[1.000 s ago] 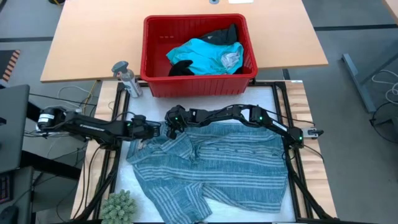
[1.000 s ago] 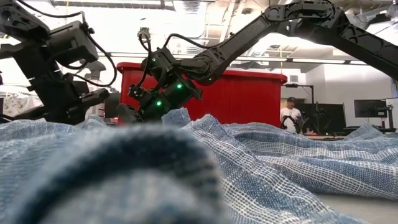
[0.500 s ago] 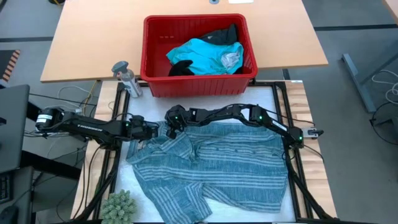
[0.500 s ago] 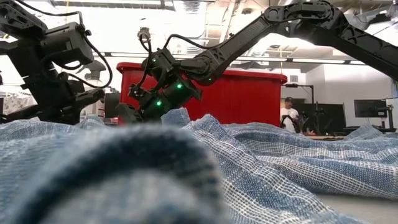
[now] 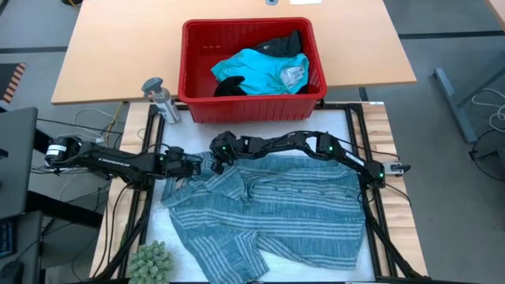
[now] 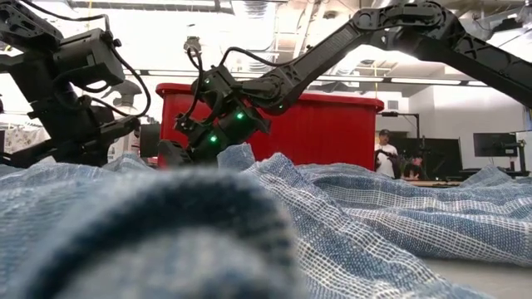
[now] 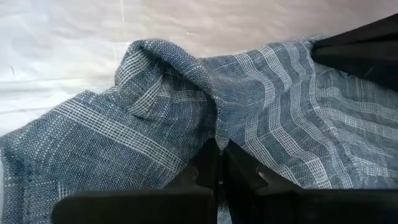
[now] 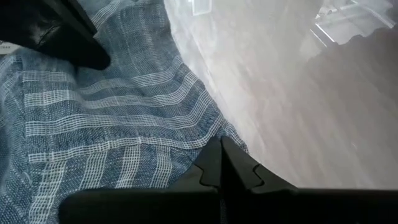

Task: Fold Laundry from Bin
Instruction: Fold the patterned blue shirt

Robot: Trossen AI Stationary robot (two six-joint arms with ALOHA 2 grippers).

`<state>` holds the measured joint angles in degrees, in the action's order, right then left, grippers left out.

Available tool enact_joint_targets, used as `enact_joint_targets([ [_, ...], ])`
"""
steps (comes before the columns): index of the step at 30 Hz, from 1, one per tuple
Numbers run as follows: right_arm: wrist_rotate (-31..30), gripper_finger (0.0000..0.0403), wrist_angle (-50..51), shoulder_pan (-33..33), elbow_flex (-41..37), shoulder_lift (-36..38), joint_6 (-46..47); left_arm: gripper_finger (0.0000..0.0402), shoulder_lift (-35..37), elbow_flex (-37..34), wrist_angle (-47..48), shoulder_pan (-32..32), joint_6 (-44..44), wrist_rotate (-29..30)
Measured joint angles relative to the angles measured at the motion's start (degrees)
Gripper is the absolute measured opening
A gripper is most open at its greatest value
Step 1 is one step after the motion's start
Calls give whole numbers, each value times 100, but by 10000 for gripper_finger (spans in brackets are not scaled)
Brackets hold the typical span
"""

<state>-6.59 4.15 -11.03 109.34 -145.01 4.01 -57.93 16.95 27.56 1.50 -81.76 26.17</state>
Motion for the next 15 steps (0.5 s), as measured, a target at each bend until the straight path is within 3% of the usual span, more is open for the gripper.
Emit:
enact_joint_targets([
  [15,-85,27,91,9,-11,140,-107,0,848,11,491,2,94,127],
])
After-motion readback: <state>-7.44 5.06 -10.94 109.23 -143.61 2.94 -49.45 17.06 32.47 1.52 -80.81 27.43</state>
